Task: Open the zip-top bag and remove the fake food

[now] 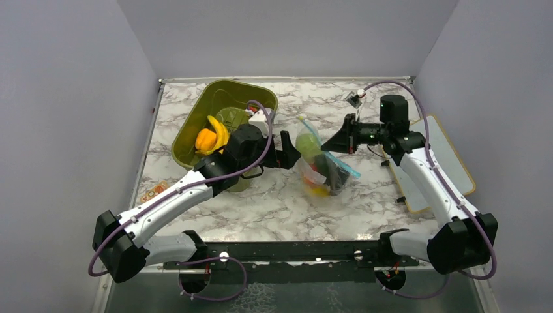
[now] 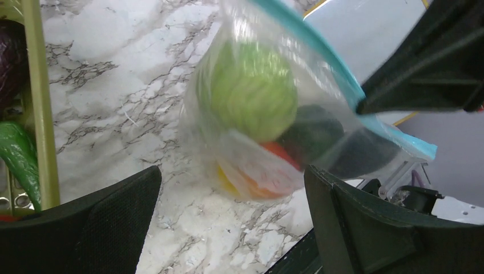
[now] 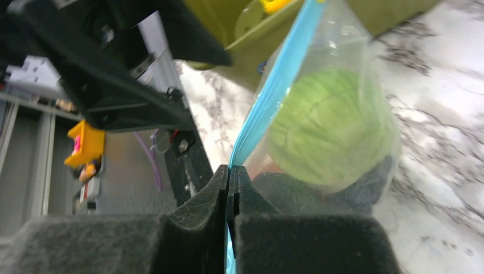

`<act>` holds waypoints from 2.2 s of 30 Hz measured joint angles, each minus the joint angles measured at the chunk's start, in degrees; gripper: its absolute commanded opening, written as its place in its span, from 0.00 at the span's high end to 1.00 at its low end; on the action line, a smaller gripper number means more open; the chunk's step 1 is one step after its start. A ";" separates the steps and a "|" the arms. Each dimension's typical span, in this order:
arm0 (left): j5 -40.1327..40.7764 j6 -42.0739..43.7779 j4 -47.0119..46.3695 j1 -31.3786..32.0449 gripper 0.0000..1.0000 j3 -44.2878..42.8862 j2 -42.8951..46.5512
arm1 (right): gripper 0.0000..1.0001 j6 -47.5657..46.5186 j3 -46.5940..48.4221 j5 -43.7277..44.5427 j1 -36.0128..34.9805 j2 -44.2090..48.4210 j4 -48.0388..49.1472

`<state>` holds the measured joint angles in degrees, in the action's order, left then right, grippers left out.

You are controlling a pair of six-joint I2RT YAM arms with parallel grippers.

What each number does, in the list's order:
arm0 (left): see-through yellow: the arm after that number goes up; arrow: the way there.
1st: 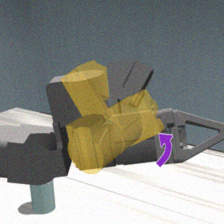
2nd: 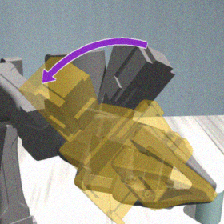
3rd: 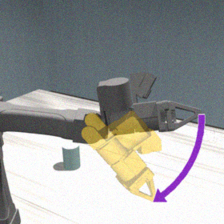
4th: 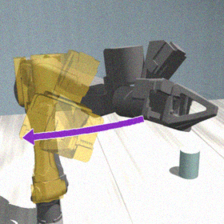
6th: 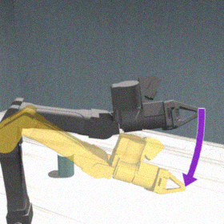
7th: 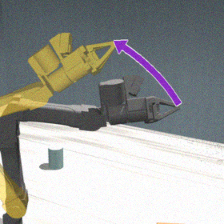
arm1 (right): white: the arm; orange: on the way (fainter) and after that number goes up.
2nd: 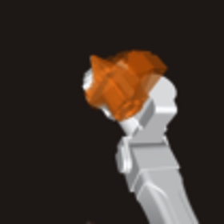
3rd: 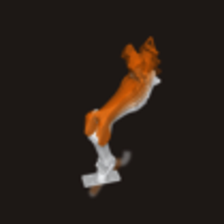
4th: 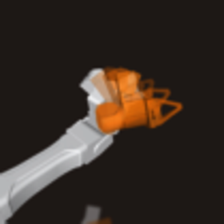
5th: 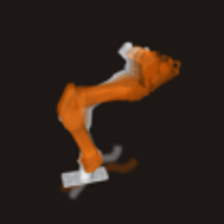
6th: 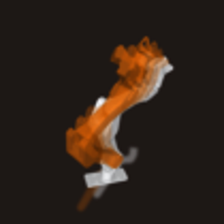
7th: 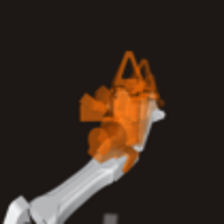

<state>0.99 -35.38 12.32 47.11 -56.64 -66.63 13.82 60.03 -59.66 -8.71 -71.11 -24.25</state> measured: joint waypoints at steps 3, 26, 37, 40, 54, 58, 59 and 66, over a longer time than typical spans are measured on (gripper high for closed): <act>-0.22 -0.42 -0.31 -1.25 0.01 0.11 0.42 | 0.99 -2.36 1.40 -1.55 -4.15 0.44 -2.03; -12.15 3.78 -28.30 -9.33 0.01 22.10 7.96 | 0.99 -8.59 -2.03 -1.25 -5.33 -1.42 -6.23; -25.11 10.64 -37.86 -9.40 0.04 20.15 -2.12 | 0.99 -8.59 -2.05 -1.27 -5.33 -1.36 -6.23; -27.47 11.13 -38.25 -9.40 0.09 17.97 -5.68 | 0.99 -8.59 -2.16 -1.27 -5.33 -1.27 -6.21; -32.15 11.98 -41.72 -9.40 0.58 13.92 -13.86 | 0.99 -8.57 -3.10 -1.25 -5.33 -0.59 -6.19; -32.44 11.82 -42.45 -9.40 0.75 13.92 -13.97 | 0.99 -8.55 -3.17 -1.22 -5.33 -0.35 -6.21; -32.50 11.78 -42.58 -9.44 0.79 13.92 -14.01 | 0.99 -8.55 -3.17 -1.22 -5.33 -0.35 -6.21; -32.83 9.90 -43.10 -9.51 1.00 13.92 -15.19 | 0.90 -8.41 -3.19 0.15 -5.33 -0.04 -6.27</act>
<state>-31.83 -25.47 -30.79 37.60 -42.72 -81.82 5.41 56.84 -59.51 -14.04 -71.16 -30.52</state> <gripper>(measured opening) 0.016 0.028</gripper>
